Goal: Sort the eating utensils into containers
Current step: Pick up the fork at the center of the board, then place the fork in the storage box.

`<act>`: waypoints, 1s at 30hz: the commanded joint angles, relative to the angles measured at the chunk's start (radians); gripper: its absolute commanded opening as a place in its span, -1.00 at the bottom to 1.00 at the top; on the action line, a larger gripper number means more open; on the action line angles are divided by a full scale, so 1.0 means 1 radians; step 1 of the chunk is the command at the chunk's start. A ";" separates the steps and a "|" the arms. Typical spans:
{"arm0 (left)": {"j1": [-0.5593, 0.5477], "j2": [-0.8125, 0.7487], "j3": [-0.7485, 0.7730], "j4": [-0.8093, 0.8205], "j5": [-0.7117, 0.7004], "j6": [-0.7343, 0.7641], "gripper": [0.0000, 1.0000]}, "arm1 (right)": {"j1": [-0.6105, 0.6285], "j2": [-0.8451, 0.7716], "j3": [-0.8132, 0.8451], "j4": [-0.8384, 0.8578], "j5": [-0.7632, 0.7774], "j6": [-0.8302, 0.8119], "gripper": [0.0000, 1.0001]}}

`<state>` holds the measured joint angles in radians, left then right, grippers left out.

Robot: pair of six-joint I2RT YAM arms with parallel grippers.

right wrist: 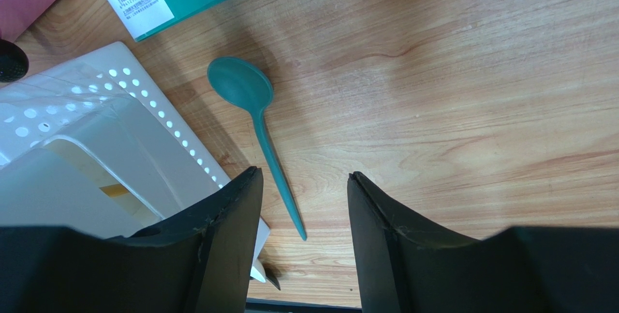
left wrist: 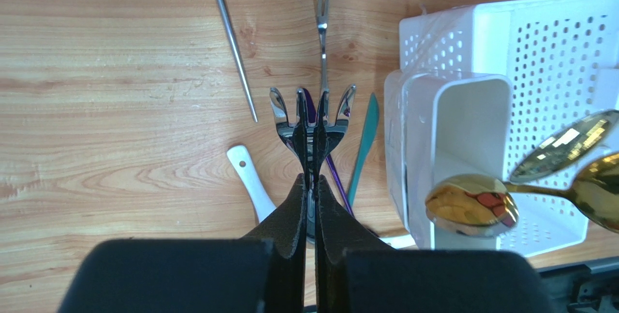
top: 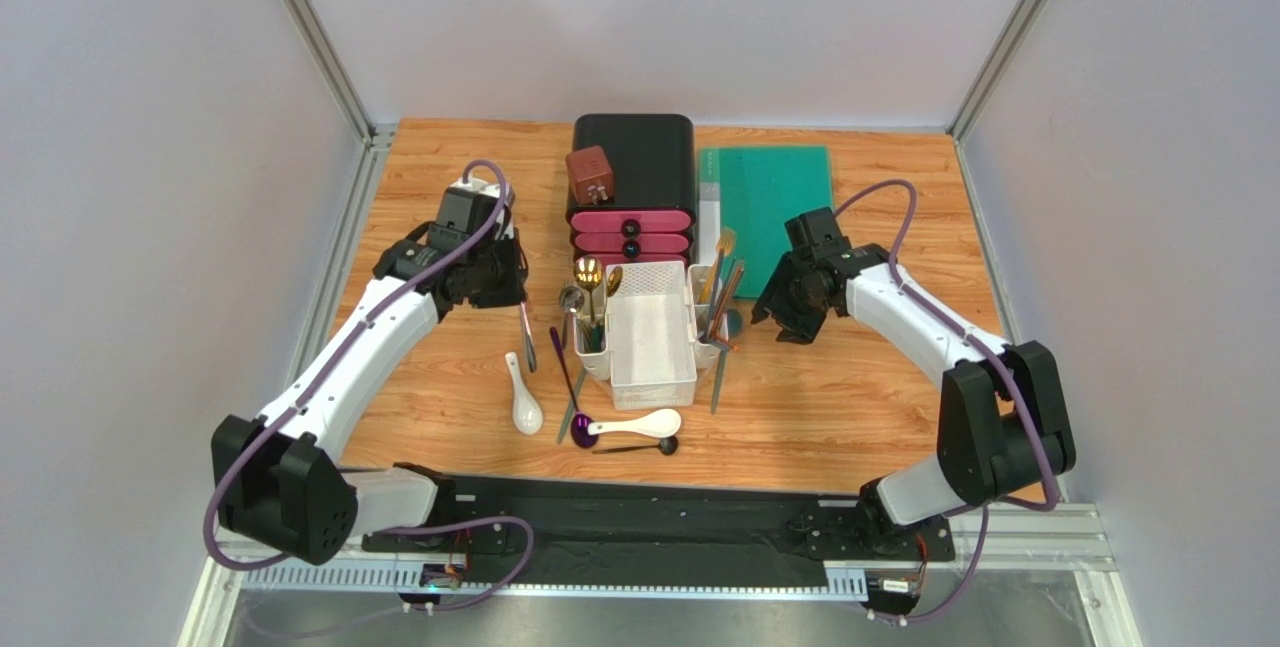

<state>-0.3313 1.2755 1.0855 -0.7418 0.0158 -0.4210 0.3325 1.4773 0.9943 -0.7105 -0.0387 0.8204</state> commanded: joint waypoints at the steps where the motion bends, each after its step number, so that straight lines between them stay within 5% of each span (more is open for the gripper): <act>1: 0.003 -0.056 0.040 -0.040 -0.033 -0.018 -1.00 | -0.003 0.023 0.055 0.025 -0.013 -0.004 0.02; 9: 0.003 -0.131 0.097 -0.102 -0.117 -0.038 -1.00 | -0.003 0.028 0.056 0.017 -0.013 -0.006 0.01; 20: 0.003 -0.148 0.381 -0.145 -0.149 -0.041 -1.00 | -0.001 0.052 0.087 0.017 -0.024 -0.009 0.01; 30: -0.026 -0.044 0.380 0.163 0.231 -0.142 -1.00 | -0.001 0.071 0.112 0.016 -0.032 -0.006 0.00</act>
<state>-0.3332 1.1839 1.4929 -0.7712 0.0917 -0.4980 0.3325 1.5387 1.0679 -0.7124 -0.0608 0.8181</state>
